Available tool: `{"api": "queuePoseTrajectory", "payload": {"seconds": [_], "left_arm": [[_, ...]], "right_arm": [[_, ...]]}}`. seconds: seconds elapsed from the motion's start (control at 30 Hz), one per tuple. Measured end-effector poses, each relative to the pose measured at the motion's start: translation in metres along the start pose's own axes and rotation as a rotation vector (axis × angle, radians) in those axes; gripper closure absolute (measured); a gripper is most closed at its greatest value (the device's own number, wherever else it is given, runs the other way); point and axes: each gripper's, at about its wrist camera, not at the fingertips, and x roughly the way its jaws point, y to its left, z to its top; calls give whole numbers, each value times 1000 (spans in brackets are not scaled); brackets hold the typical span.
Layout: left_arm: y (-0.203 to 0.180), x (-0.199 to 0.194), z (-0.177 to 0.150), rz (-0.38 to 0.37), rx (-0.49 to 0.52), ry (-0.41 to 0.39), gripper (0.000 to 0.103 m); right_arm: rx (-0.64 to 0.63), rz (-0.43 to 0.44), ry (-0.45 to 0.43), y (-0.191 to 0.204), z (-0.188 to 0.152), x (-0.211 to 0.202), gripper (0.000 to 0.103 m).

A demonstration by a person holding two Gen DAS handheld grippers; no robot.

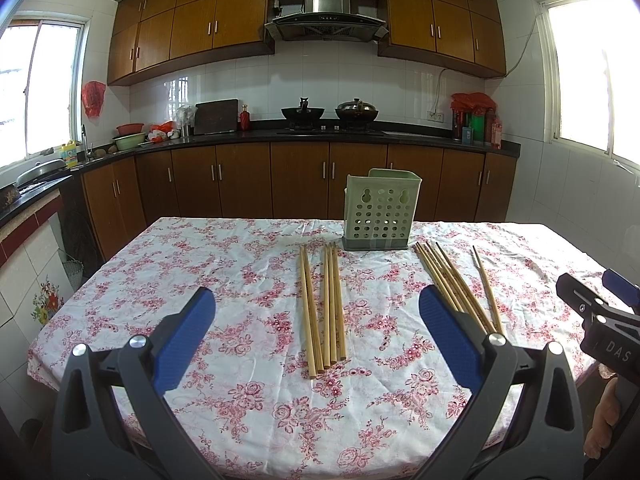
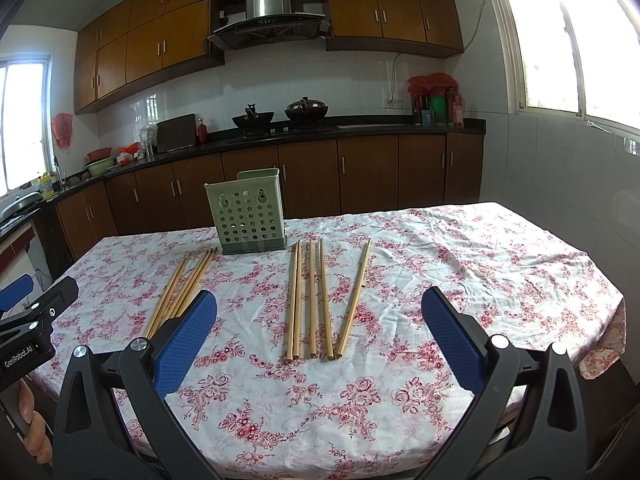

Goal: Organize utensils

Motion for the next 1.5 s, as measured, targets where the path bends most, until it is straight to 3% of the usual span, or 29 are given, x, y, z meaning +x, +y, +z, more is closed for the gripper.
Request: {"api": "queuePoseTrajectory", "payload": {"seconds": [1.5], "left_arm": [[0,5,3,5,1,4,4]], "right_arm": [[1,0,3,-1,-2,1,2]]}}
